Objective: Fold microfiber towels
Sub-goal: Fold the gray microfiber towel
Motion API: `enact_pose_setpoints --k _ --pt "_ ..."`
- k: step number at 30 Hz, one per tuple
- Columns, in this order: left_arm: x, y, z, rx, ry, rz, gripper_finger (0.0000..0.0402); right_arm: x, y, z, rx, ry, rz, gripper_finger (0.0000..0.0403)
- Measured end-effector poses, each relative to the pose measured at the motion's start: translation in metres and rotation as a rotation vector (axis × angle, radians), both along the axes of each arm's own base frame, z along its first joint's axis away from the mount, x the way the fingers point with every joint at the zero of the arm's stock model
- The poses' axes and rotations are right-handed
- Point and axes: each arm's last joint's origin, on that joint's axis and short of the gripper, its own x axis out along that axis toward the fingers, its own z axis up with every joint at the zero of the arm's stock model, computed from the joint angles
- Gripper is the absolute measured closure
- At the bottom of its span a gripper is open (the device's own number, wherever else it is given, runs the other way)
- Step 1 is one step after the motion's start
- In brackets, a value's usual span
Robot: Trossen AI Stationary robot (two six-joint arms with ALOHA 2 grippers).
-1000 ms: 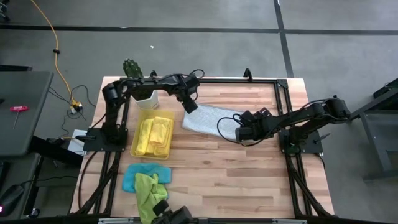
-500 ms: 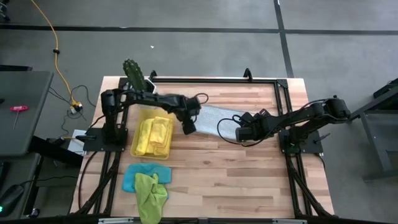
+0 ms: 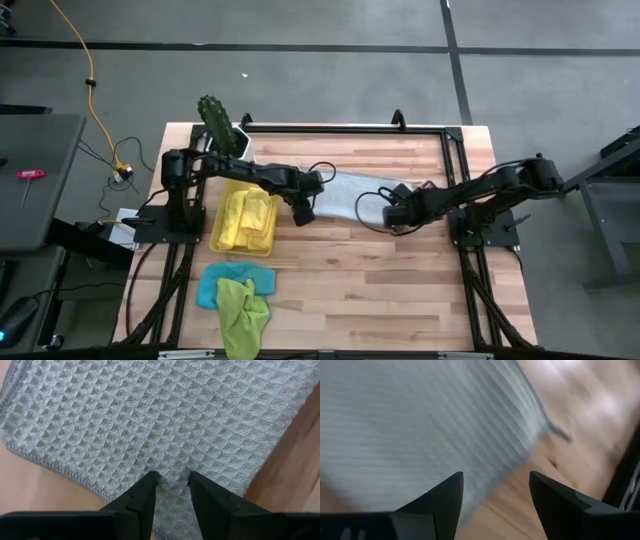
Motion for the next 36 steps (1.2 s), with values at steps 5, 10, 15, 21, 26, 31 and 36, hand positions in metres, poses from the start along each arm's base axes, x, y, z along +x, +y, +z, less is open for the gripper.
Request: enact_pose_setpoints --k 5,10,15,21,26,31,36 --pt "-0.003 -0.006 -0.001 -0.009 0.051 -0.003 0.0291 -0.010 -0.007 -0.019 -0.017 -0.045 -0.099 0.0183" --pt "-0.003 -0.007 -0.001 -0.007 0.055 -0.005 0.0291 -0.002 -0.018 -0.024 -0.020 -0.161 -0.128 0.0183" --pt "-0.002 -0.006 0.001 -0.010 0.061 -0.005 0.0291 -0.007 -0.035 -0.023 -0.116 -0.123 -0.183 0.0183" --pt "0.002 -0.005 0.008 -0.018 0.078 -0.017 0.0291 -0.019 -0.047 -0.022 -0.175 -0.020 -0.259 0.0183" --pt "0.005 -0.005 0.010 -0.018 0.064 -0.019 0.0291 -0.025 -0.050 -0.022 -0.141 0.018 -0.301 0.0183" --pt "0.005 -0.008 0.010 -0.019 0.069 -0.027 0.0291 -0.021 -0.058 -0.024 -0.081 0.004 -0.289 0.0183" --pt "0.007 -0.014 0.011 -0.014 0.066 -0.044 0.0291 -0.014 -0.068 -0.025 0.002 -0.068 -0.257 0.0183"
